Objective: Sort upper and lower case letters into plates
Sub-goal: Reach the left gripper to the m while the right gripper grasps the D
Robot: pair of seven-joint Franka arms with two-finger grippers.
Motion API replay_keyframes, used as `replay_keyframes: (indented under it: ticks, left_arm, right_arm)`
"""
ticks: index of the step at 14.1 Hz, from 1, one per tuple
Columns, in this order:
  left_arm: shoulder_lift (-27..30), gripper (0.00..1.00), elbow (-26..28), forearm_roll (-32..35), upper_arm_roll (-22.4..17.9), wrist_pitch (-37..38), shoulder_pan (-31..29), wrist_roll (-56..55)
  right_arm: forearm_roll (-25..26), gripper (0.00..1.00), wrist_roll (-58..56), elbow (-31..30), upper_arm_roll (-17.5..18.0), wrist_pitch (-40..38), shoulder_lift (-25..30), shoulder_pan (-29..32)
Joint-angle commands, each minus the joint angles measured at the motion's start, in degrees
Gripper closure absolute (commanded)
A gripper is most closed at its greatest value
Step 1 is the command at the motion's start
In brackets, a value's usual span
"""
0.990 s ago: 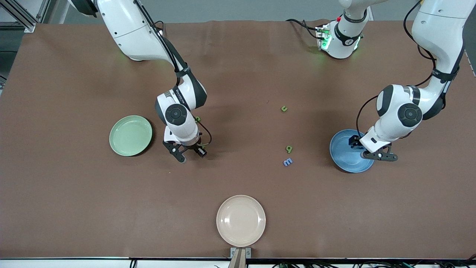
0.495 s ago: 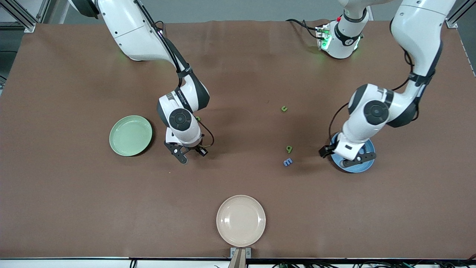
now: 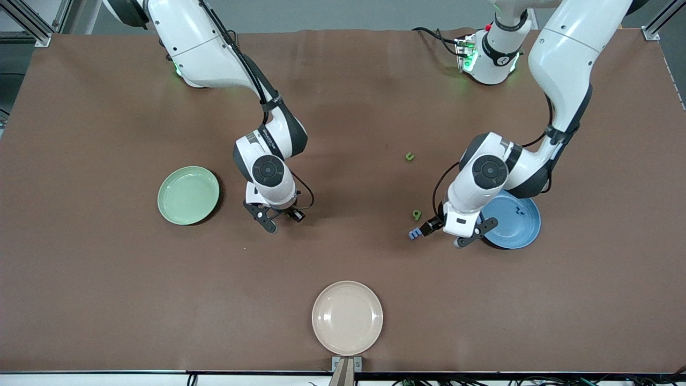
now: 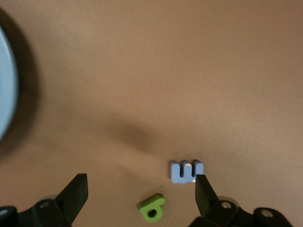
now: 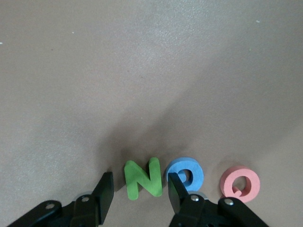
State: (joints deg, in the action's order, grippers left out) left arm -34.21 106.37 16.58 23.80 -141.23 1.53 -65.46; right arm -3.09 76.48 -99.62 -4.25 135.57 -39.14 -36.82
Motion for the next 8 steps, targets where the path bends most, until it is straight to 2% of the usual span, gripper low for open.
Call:
replay_keyframes:
  ticks: [1, 8]
  left_arm:
    - [-1.6, 0.00, -1.8, 0.7, -0.3, 1.3, 1.4, -1.8]
    - [-5.5, 0.00, -4.7, 1.5, -1.9, 1.3, 4.9, -5.0]
  right_arm:
    - [0.4, 0.45, 1.3, 0.8, 0.0, 0.7, -1.2, -0.4]
    - [1.2, 0.46, 1.2, 2.4, 0.0, 1.4, -2.4, -0.1]
